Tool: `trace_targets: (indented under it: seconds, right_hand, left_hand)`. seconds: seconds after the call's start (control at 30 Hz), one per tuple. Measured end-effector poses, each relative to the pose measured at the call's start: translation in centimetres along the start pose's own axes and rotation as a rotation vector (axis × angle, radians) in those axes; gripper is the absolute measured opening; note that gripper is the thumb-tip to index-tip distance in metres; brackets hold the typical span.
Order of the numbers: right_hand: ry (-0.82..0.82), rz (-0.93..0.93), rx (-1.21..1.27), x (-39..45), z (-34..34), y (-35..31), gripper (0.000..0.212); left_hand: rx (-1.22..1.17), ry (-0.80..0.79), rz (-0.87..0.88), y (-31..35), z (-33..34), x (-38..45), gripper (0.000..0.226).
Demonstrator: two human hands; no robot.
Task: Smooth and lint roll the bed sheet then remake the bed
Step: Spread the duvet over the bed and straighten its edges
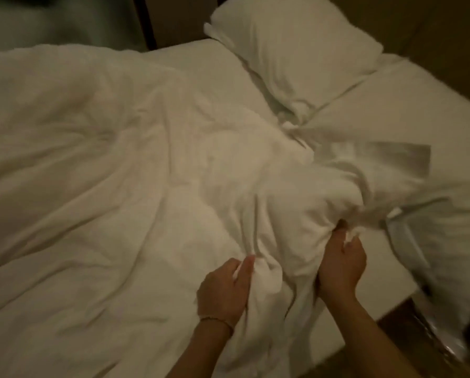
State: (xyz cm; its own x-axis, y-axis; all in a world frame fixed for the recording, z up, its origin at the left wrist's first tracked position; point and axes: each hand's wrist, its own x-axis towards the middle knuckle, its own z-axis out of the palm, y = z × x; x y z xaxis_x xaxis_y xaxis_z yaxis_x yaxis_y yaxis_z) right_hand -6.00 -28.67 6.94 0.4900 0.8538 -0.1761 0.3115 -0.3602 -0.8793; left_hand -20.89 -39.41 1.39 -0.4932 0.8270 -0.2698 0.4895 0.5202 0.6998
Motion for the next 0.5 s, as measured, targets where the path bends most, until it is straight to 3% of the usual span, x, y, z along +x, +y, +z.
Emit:
trace_targets:
  seconds: [0.07, 0.27, 0.5]
  right_hand:
    - [0.076, 0.156, 0.057, 0.9, -3.1, 3.9, 0.051]
    - [0.156, 0.414, 0.179, 2.2, -7.9, 12.9, 0.043]
    - [0.198, 0.359, 0.124, 5.8, -10.5, 15.4, 0.031]
  left_hand:
    - [0.122, -0.013, 0.025, 1.4, 2.5, -0.9, 0.072]
    - [0.143, -0.089, 0.122, 3.7, 9.3, -1.8, 0.054]
    - [0.098, 0.087, 0.226, 3.9, 12.9, -1.7, 0.048]
